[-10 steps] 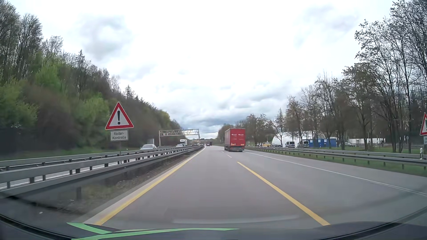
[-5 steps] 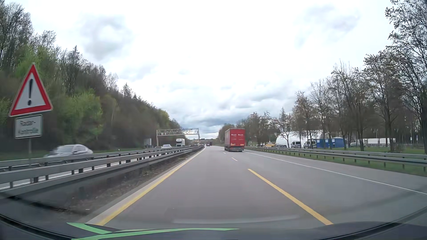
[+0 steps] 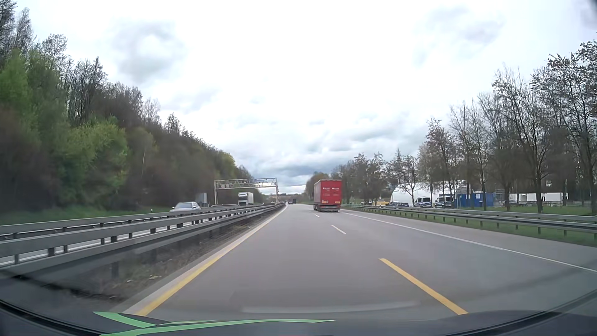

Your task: Follow the waypoints while adhering to traffic rules and regulations

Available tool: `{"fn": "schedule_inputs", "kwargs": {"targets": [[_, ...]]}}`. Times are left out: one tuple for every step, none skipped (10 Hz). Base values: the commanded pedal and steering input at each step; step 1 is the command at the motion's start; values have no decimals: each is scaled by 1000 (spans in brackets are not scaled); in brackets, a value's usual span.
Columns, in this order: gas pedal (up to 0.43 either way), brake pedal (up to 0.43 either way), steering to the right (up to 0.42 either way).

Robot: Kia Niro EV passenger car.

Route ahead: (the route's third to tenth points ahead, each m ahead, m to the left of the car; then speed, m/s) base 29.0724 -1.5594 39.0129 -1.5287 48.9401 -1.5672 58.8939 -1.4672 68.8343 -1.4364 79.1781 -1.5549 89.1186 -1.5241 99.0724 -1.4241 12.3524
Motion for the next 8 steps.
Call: {"fn": "schedule_inputs", "kwargs": {"targets": [[197, 0, 1], [197, 0, 3], [197, 0, 4], [197, 0, 4], [197, 0, 4], [209, 0, 5], [209, 0, 5], [209, 0, 5]]}}
